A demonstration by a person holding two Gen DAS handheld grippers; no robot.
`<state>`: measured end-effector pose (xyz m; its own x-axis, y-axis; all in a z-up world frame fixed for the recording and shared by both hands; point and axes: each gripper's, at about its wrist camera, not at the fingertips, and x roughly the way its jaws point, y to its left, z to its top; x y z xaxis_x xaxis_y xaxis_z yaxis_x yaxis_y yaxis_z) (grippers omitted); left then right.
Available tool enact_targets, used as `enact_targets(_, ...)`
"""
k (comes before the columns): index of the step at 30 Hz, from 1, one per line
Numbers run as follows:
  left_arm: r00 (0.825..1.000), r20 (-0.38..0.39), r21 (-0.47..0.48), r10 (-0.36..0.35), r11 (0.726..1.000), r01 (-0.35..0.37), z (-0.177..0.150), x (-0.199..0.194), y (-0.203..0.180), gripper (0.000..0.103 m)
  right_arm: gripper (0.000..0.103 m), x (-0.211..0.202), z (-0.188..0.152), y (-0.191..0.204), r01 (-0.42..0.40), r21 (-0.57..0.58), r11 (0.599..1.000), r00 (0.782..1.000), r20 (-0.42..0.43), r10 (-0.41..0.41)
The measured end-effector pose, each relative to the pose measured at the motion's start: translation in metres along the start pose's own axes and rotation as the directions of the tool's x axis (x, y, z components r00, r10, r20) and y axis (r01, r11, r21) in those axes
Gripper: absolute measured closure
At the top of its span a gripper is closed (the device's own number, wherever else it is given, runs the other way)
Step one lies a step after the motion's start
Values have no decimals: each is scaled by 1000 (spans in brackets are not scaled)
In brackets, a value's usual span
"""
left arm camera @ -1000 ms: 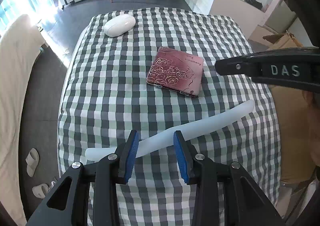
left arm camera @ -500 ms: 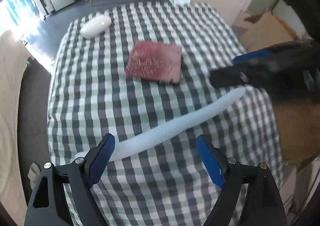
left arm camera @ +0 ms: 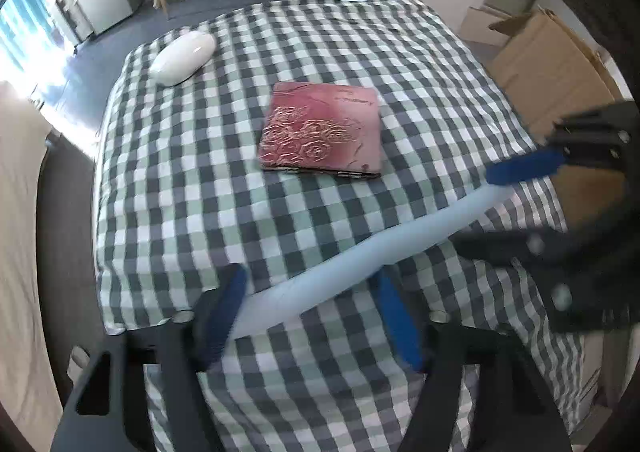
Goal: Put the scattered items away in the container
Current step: 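Grasp the white foam tube middle with the left gripper while the right gripper grasps its end, then carry the white tube with both grippers over the box and open them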
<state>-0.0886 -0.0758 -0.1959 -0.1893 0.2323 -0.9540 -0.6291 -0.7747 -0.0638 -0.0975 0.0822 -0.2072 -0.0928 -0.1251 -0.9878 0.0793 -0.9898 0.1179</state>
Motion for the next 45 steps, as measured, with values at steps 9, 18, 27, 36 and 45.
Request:
enact_targets(9, 1000, 2, -31, -8, 999, 8, -11, -7, 14, 73, 97, 3, -4, 5, 154, -15, 988, 988, -2, -154)
enact_targets(18, 998, 53, -66, -29, 997, 33, -10, -45, 21, 94, 97, -47, -10, 24, 146, 7, 989, 983, 109, -146)
enact_targets(27, 989, 147, 30, -21, 999, 17, 45, -112, -37, 94, 97, -133, -27, 7, 159, 81, 984, 961, 215, -173)
enact_targets(36, 974, 211, 247, -79, 969, 25, 103, -166, -163, 94, 97, -249, -105, -61, 216, 284, 934, 905, 301, -301)
enact_targets(45, 974, 173, 365, -144, 928, 72, 120, -155, -310, 94, 97, -279, -194, -143, 210, 496, 842, 891, 258, -374)
